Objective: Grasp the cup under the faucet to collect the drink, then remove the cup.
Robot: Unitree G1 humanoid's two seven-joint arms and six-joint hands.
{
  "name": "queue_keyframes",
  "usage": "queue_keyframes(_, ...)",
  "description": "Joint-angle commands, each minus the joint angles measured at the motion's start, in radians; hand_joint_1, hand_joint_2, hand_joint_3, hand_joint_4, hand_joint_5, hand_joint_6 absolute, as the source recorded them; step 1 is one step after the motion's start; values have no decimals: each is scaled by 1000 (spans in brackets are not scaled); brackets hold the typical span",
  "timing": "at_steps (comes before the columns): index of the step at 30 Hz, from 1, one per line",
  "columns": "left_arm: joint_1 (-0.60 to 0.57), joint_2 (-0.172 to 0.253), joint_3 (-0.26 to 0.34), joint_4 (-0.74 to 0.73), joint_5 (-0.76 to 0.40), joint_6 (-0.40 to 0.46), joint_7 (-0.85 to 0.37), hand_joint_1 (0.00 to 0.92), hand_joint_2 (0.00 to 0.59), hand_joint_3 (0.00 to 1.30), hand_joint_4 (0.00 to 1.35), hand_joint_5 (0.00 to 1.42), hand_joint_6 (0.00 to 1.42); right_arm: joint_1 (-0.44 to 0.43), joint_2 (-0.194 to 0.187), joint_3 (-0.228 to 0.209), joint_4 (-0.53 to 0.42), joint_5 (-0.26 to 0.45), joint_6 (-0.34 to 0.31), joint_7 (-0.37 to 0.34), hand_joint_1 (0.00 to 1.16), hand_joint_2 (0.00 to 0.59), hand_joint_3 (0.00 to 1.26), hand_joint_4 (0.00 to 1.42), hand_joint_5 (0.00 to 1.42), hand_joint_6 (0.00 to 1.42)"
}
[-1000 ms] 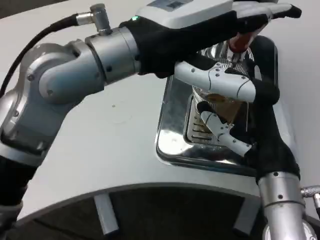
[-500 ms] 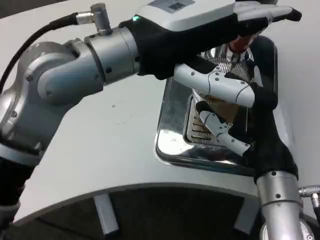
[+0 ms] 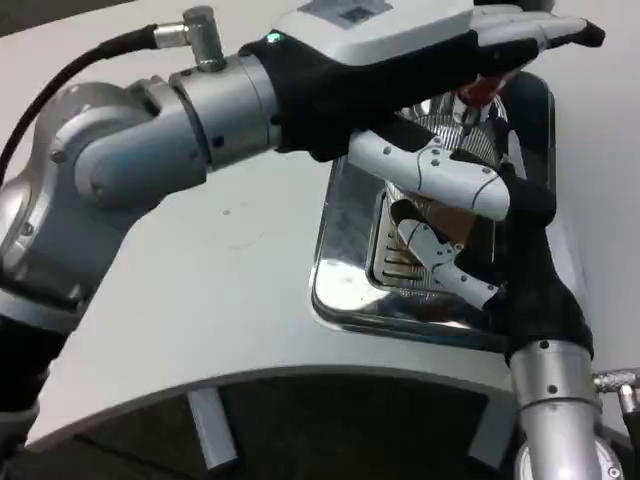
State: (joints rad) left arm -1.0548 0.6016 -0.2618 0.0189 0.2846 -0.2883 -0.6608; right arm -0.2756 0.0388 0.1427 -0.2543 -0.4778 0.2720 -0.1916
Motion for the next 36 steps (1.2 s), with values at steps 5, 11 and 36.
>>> queue_keyframes(5, 46, 34, -37, 20, 42, 14, -70, 0, 69, 96, 0, 48, 176, -2, 16, 15, 18, -4, -2, -25, 661, 254, 0, 0, 0, 13)
queue_keyframes(11, 49, 37, -37, 18, 43, 14, -71, 0, 72, 98, 0, 48, 176, -6, 18, 15, 26, 4, -13, -34, 665, 253, 0, 0, 0, 28)
queue_keyframes(36, 79, 58, -24, -14, 42, 19, -73, 0, 72, 108, 2, 59, 183, -11, 22, 34, 55, 15, -53, -46, 693, 248, 64, 74, 115, 158)
